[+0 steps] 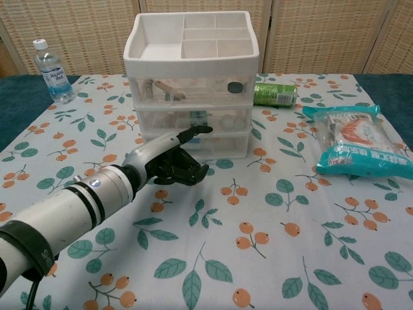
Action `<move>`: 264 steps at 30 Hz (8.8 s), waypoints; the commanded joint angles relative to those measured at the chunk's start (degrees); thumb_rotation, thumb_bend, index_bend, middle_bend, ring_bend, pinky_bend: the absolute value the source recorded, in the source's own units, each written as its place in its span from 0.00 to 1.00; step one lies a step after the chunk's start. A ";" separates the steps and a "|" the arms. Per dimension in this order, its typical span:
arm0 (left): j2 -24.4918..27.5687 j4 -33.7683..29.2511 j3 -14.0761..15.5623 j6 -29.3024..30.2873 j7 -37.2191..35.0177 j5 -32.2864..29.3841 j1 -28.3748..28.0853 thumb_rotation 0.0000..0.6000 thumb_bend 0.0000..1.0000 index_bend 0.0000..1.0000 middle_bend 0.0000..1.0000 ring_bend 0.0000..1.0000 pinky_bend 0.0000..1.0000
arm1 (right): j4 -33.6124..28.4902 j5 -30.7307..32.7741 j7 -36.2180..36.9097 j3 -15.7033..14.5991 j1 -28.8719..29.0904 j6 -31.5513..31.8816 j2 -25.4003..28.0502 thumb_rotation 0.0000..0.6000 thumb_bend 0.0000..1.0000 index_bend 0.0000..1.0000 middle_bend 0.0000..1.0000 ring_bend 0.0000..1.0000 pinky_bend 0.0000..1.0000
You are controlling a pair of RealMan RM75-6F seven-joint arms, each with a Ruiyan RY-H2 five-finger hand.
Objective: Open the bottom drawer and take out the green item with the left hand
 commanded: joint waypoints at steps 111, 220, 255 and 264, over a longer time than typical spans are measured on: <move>2.26 -3.16 1.25 -0.63 -8.70 3.18 2.46 1.00 0.51 0.15 0.88 0.94 1.00 | 1.58 1.15 0.66 0.13 -0.87 -0.87 -0.90 1.00 0.36 0.13 0.23 0.22 0.25; 21.24 -31.17 1.91 -2.06 30.49 -18.45 -5.76 1.00 0.51 0.18 0.91 1.00 1.00 | 3.29 1.36 2.52 0.04 -1.43 -0.75 -1.65 1.00 0.36 0.13 0.23 0.22 0.25; 24.09 -35.32 5.72 -2.27 27.85 -13.79 -4.97 1.00 0.51 0.21 0.91 1.00 1.00 | 2.26 1.22 1.51 0.07 -1.60 -0.35 -1.30 1.00 0.36 0.13 0.23 0.22 0.25; 24.37 -36.31 6.51 -1.54 28.16 -12.96 -4.60 1.00 0.51 0.21 0.91 0.99 1.00 | 2.77 1.34 1.89 -0.03 -1.56 -0.74 -1.58 1.00 0.36 0.13 0.23 0.22 0.25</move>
